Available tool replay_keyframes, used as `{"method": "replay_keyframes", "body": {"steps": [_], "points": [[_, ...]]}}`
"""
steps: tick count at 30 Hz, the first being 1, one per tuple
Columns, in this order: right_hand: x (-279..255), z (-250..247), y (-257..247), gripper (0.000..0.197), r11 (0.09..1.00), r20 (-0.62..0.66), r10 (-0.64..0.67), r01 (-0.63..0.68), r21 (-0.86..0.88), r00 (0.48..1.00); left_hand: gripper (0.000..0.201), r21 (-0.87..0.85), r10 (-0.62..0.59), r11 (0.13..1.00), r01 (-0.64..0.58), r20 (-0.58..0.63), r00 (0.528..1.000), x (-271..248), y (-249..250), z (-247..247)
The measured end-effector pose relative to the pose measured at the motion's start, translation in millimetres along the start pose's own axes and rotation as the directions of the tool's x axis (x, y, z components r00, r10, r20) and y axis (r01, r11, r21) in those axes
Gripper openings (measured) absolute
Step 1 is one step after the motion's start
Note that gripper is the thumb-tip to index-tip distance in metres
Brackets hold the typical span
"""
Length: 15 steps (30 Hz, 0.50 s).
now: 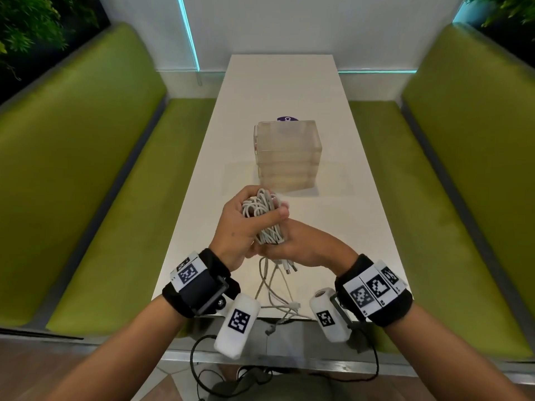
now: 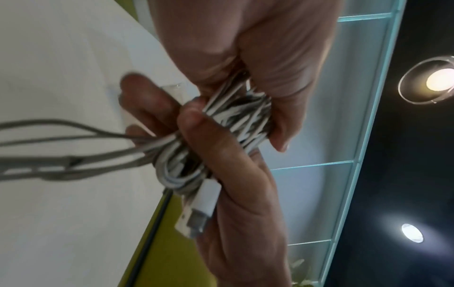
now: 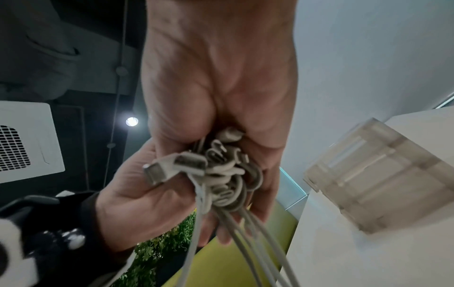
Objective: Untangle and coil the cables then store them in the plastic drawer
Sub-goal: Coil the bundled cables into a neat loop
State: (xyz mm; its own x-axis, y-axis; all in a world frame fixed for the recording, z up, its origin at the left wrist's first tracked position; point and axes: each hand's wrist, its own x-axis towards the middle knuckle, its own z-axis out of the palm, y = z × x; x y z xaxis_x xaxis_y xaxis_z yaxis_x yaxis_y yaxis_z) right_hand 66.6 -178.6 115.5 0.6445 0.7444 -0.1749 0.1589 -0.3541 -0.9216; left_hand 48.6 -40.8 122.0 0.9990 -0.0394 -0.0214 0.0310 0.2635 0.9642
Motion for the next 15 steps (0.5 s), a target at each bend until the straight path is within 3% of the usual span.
{"method": "replay_keyframes", "body": {"steps": [5,9,13,15], "points": [[-3,2,2,0.013,0.981,0.008,-0.042,0.040,0.190,0.999,0.041,0.113,-0.014,0.994,0.002,0.105,0.994,0,11,0],[-3,8,6,0.032,0.972,-0.020,-0.064,0.067,0.225,0.998,0.025,0.144,-0.046,0.989,0.037,0.061,0.997,1,9,2],[-7,11,9,0.027,0.942,-0.003,-0.032,0.031,0.334,0.999,0.030,0.198,-0.051,0.979,0.039,0.052,0.997,0,8,4],[-6,9,9,0.028,0.951,0.037,-0.022,0.009,0.309,0.999,0.038,0.203,-0.055,0.978,0.043,0.058,0.997,0,7,4]]}}
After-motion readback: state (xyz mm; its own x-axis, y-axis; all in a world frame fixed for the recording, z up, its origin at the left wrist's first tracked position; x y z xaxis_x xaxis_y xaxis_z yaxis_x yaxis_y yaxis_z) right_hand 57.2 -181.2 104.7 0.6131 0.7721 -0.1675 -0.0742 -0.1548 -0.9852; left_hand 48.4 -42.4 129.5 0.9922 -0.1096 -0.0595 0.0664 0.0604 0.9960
